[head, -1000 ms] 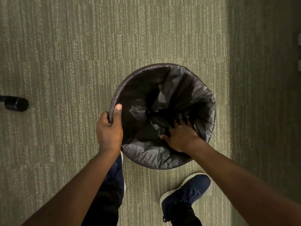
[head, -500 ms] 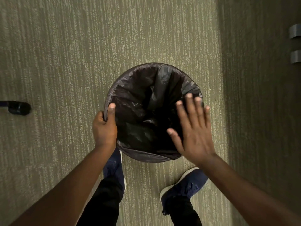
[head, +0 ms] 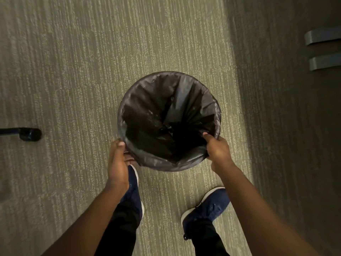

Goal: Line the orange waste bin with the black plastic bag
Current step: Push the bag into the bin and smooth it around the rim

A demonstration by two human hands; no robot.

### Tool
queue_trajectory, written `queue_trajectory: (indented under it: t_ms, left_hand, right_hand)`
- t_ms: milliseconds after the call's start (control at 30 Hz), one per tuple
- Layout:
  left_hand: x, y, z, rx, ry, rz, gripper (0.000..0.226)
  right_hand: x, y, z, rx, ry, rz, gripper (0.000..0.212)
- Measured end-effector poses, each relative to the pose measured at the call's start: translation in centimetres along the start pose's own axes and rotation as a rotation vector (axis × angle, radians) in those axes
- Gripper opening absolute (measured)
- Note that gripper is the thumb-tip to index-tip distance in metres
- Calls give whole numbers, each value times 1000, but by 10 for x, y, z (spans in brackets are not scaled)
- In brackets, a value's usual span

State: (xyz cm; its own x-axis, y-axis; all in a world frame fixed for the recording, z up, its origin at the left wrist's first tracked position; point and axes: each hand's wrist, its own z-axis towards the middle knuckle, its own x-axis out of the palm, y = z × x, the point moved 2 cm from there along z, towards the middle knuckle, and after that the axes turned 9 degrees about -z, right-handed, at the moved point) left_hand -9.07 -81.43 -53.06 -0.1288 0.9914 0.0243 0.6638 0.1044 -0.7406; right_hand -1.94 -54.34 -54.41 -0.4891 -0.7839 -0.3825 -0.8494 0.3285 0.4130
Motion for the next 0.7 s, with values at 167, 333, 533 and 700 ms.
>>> queue_trajectory:
  t_ms: [167, 333, 533, 700]
  left_hand:
    - [42, -26, -48, 160, 193, 137, 42]
    - [88, -69, -82, 252, 240, 220, 32]
    - [147, -129, -127, 621, 163, 474, 18]
    - [202, -147, -164, 78, 152, 94, 18]
  right_hand:
    - [-31, 25, -36, 146, 7, 189, 18]
    - [-77, 47, -80, 208, 8, 343, 23]
    - [-134, 68, -122, 243, 11, 501, 17]
    - [-181, 81, -138, 246, -68, 594, 26]
